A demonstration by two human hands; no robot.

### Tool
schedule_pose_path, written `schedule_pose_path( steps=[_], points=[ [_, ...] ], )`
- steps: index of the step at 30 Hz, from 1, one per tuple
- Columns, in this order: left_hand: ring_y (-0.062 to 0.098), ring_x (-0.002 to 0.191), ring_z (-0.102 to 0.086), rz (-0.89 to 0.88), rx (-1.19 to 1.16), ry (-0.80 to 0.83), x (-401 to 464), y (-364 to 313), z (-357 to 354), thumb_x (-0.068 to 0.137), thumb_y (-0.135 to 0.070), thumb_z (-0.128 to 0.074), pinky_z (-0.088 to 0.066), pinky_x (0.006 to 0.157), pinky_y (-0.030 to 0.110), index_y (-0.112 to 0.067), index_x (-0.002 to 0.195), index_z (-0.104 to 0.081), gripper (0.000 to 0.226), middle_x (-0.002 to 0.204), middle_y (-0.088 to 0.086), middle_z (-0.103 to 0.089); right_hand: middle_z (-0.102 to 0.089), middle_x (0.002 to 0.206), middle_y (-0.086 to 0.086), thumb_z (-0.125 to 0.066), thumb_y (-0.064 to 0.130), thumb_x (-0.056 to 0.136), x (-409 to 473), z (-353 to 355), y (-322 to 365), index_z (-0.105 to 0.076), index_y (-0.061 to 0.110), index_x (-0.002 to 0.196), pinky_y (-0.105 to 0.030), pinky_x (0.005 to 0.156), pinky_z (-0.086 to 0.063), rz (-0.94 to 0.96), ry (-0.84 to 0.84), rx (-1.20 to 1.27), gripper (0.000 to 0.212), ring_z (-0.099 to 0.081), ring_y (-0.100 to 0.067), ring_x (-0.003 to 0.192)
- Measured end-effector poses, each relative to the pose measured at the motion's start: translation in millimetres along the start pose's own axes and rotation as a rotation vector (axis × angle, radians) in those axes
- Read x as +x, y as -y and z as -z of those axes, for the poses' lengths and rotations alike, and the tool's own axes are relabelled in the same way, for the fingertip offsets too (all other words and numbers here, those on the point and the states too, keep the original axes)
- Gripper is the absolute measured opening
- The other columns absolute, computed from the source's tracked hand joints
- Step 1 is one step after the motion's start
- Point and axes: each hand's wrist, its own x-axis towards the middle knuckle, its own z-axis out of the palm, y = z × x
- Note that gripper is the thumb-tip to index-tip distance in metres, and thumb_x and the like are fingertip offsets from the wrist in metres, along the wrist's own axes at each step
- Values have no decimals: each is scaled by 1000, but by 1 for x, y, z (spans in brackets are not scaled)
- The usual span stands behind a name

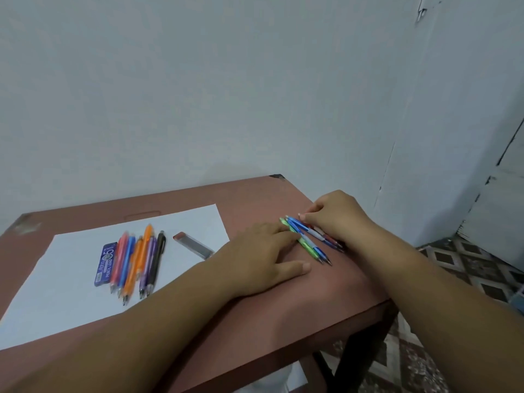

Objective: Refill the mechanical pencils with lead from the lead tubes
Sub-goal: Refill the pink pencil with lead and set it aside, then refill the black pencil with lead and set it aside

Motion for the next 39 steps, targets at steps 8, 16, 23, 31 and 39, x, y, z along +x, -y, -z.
schedule_pose_path(
  steps=[8, 16, 23, 31, 39],
  points=[
    [10, 130, -41, 8, -1, -27, -1, 7, -1, 95, -67, -46, -35, 108, 28, -38, 146, -44, 59, 144, -12, -49, -74, 87, 9, -80, 37, 83, -5, -3, 2, -81, 24, 90, -20, 61, -43, 76, 17, -39, 15, -64, -4, 78],
    [9, 135, -40, 40, 46, 0, -10, 17, 11, 92, -74, -44, -37, 109, 30, -39, 148, -41, 66, 148, -15, -45, -73, 89, 6, -69, 44, 92, -8, -6, 4, -80, 20, 92, -19, 58, -40, 116, -15, -110, 26, -62, -6, 77],
    [-8, 125, -38, 251, 32, -15, -70, 79, 57, 88, -73, -48, -34, 98, 20, -47, 141, -46, 59, 139, -32, -45, -71, 100, 10, -60, 33, 98, -16, -3, 24, -78, 25, 102, -30, 82, -54, 292, -85, -211, 19, -64, -11, 91],
    [4, 122, -51, 503, 31, -204, -139, 157, 84, 97, -58, -47, -37, 98, 26, -40, 131, -60, 41, 137, -19, -57, -64, 104, 21, -56, 31, 99, -34, -51, 92, -74, 38, 110, -28, 86, -50, 675, 45, -196, 22, -56, -2, 100],
    [3, 117, -53, 582, -89, -235, -169, 186, 77, 91, -70, -40, -45, 100, 34, -41, 131, -60, 53, 130, -21, -59, -64, 109, 13, -61, 26, 101, -25, -98, 162, -74, 36, 119, -28, 87, -45, 871, 266, -281, 24, -49, -6, 92]
  ],
)
